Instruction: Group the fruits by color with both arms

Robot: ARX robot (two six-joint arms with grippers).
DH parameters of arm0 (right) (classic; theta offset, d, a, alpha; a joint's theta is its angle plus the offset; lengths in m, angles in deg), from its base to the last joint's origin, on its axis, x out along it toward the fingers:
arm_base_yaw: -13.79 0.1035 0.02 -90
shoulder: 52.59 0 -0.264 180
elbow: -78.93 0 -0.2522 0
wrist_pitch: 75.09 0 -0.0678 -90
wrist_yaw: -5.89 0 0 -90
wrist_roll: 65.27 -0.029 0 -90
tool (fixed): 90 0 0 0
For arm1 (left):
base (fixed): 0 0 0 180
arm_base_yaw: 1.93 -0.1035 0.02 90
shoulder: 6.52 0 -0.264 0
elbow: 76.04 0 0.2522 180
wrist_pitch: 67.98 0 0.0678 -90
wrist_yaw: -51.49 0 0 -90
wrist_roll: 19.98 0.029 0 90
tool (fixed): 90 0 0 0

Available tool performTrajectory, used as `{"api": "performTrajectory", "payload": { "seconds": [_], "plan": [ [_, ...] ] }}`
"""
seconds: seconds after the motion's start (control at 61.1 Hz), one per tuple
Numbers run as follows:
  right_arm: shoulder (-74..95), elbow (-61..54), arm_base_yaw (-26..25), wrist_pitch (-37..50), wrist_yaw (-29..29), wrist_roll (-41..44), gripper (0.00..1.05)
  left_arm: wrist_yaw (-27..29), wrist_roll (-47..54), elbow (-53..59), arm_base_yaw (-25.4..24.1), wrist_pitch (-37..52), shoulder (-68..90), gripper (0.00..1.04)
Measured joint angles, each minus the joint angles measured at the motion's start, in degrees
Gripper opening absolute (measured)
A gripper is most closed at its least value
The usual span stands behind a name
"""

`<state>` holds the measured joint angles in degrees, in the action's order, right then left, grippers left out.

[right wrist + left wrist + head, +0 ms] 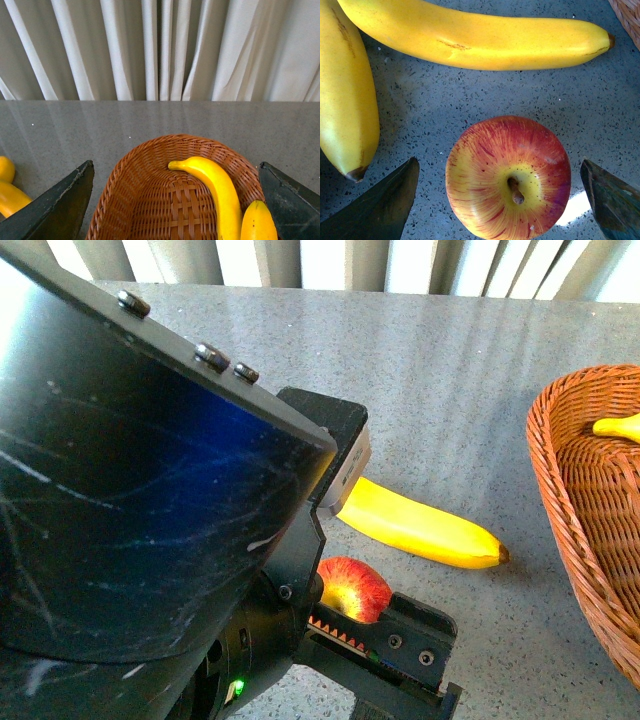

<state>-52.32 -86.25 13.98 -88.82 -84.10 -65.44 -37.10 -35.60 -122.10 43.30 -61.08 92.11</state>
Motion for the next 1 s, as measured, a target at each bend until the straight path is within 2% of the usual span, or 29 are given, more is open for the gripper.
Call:
{"api": "performTrajectory", "payload": {
  "seconds": [0.998],
  "plan": [
    [0.0, 0.0, 0.0, 0.0, 0.0, -0.02, 0.96, -1.44, 1.55, -1.42, 0.76, -0.37, 3.91, 0.96]
  ]
}}
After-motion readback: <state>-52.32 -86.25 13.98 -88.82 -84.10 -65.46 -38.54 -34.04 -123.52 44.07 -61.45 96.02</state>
